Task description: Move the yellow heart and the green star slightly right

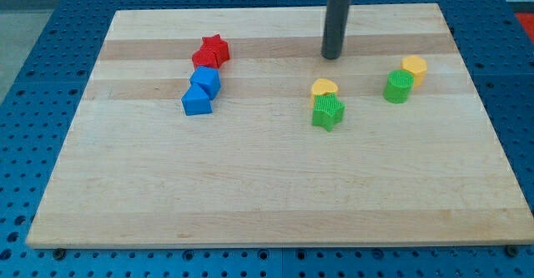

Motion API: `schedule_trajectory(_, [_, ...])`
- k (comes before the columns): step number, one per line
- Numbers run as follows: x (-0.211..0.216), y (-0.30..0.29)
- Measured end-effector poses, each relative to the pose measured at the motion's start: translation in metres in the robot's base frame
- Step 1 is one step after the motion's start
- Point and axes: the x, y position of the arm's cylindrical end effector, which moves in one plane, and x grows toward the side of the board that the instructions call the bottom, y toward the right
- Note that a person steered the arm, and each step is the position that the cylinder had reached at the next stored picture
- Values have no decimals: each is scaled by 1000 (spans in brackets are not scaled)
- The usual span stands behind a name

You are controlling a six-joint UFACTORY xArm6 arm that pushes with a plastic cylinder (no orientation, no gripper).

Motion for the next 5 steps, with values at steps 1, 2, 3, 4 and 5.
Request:
schedule_trajectory(1, [-5, -34])
schedule_trajectory(2, [18, -49])
schedule_trajectory(3, [57, -55])
schedule_trajectory(4, [85, -58])
schedule_trajectory(5, [95, -52])
